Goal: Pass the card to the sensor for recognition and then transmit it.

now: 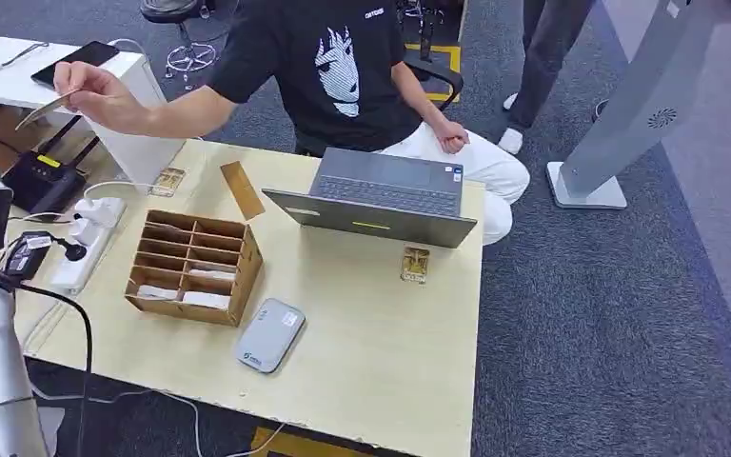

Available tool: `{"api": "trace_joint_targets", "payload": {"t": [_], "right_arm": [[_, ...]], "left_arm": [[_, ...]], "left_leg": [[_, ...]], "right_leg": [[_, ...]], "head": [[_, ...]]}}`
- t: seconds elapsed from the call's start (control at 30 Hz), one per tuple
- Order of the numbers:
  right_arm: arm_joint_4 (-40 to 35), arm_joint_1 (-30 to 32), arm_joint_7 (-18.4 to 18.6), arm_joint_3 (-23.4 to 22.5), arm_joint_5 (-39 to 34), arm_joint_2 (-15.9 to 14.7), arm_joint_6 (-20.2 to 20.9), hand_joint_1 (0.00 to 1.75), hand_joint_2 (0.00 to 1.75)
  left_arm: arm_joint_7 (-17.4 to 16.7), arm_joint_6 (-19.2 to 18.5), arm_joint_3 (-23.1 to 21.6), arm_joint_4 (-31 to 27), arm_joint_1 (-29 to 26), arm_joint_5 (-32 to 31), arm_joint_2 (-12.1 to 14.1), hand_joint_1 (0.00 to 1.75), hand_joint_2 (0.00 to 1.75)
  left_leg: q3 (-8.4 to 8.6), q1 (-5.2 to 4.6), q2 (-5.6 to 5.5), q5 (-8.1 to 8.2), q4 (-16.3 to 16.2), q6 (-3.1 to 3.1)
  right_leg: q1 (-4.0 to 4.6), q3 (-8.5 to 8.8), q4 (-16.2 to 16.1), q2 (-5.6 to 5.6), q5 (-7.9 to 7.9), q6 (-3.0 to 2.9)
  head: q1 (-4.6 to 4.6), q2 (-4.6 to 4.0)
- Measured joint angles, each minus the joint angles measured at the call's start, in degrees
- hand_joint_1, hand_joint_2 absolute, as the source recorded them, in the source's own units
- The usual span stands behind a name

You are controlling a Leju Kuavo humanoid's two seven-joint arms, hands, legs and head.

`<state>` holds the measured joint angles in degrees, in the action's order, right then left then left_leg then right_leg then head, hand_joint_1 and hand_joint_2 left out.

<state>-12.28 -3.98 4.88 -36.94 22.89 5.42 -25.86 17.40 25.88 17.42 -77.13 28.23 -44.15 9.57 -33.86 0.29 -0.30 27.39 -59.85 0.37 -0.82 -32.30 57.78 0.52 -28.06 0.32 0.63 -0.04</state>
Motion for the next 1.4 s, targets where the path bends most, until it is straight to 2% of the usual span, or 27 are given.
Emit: {"api": "trace_joint_targets", "payload": {"t": [0.1,0.2,0.47,0.83,1.4], "right_arm": [[0.0,-0.1,1.5,0.5,0.6,0.1,0.0,0.00,1.75],[0.0,0.0,2.4,0.7,1.1,0.1,0.0,0.00,1.75],[0.1,0.0,2.2,0.9,1.7,0.3,0.7,0.00,1.75],[0.1,0.1,2.2,0.9,1.7,0.3,0.7,0.00,1.75],[0.3,0.1,2.2,0.9,1.7,0.3,0.7,0.00,1.75]], "left_arm": [[-0.8,0.7,-2.7,3.9,2.2,-1.4,-1.2,0.00,1.75],[-0.4,1.1,-4.6,6.1,3.6,0.5,-2.9,0.00,1.75],[-0.3,0.8,-8.6,8.3,4.3,0.8,-6.2,0.00,1.75],[-0.3,0.7,-9.9,8.7,4.3,1.0,-7.4,0.00,1.75],[-0.3,0.6,-10.7,9.1,4.5,1.0,-7.5,0.00,1.75]], "left_leg": [[-0.03,0.00,0.00,0.00,0.0,0.00],[-0.04,-0.01,0.05,0.00,0.0,0.00],[-0.05,-0.02,0.07,0.01,0.0,0.01],[-0.06,-0.01,0.12,0.01,0.0,0.00],[-0.07,-0.01,0.12,0.01,0.0,0.00]], "right_leg": [[0.00,0.01,0.0,0.00,0.01,0.00],[-0.01,0.00,0.0,0.04,0.02,0.02],[-0.02,-0.05,0.0,0.07,0.02,0.02],[-0.01,-0.08,0.0,0.11,0.02,0.02],[-0.01,-0.08,0.0,0.11,0.02,0.02]], "head": [[0.00,0.00],[0.00,0.02],[0.00,0.02],[0.00,0.02],[0.00,0.02]]}}
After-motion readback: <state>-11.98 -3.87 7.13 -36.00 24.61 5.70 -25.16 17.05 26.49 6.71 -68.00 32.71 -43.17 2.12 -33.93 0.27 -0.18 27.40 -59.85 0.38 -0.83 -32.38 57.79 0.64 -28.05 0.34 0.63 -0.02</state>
